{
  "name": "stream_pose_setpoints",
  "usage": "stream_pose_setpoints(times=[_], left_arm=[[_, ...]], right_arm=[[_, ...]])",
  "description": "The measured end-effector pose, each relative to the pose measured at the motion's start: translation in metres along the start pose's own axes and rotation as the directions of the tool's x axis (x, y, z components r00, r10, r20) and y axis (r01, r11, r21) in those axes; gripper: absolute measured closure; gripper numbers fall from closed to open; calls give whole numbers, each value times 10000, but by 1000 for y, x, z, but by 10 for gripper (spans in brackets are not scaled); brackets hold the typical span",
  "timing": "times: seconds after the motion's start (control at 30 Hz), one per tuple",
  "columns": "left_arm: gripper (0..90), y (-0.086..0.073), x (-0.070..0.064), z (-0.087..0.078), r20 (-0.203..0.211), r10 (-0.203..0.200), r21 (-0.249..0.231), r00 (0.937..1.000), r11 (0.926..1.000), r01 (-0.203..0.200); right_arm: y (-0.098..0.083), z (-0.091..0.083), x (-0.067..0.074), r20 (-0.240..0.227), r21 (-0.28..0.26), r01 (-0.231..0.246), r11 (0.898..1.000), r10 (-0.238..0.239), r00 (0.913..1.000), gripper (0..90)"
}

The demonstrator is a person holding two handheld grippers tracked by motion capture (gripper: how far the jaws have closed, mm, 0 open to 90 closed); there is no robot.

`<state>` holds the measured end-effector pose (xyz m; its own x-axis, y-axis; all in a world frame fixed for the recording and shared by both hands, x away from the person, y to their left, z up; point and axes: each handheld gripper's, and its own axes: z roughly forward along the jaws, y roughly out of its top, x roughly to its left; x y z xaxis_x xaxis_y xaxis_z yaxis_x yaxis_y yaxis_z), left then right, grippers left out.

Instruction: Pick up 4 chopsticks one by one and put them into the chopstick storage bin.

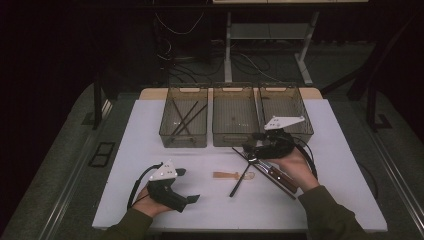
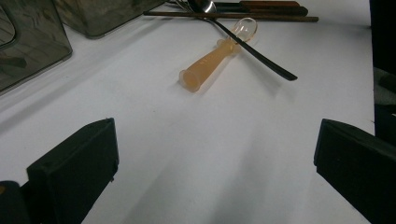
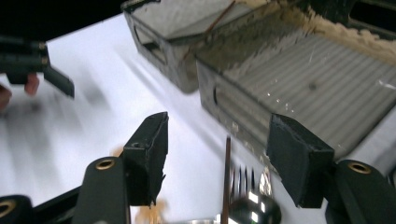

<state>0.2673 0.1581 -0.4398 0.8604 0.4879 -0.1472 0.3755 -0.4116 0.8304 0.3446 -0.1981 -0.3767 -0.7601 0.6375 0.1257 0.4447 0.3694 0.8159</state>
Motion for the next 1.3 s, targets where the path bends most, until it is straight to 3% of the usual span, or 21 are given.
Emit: stream_pose_setpoints(times=[0.17, 0.5, 0.67, 0.9, 1.3], left_arm=[[0, 0, 2, 0, 2, 102, 74, 9999, 9999, -102], [0, 0, 1, 0, 10, 77, 82, 10000, 9999, -77], [0, 0, 1, 0, 30, 74, 64, 10000, 10000, -74], [0, 0, 0, 0, 49, 101, 49, 9999, 9999, -102], [0, 0, 0, 0, 142, 111, 24, 9998, 9999, -112]], right_arm=[[-22, -9, 2, -12, 397, 136, 9991, -136, 9999, 410], [-64, -25, 5, 97, 1094, -155, 9939, 145, 9998, 441], [-79, -32, 7, 177, 1512, -204, 9883, 180, 9997, 550], [-87, -29, 4, 456, 1939, -215, 9808, 129, 9989, 718], [-90, -22, 3, 501, 2395, 38, 9709, -163, 9986, 774]])
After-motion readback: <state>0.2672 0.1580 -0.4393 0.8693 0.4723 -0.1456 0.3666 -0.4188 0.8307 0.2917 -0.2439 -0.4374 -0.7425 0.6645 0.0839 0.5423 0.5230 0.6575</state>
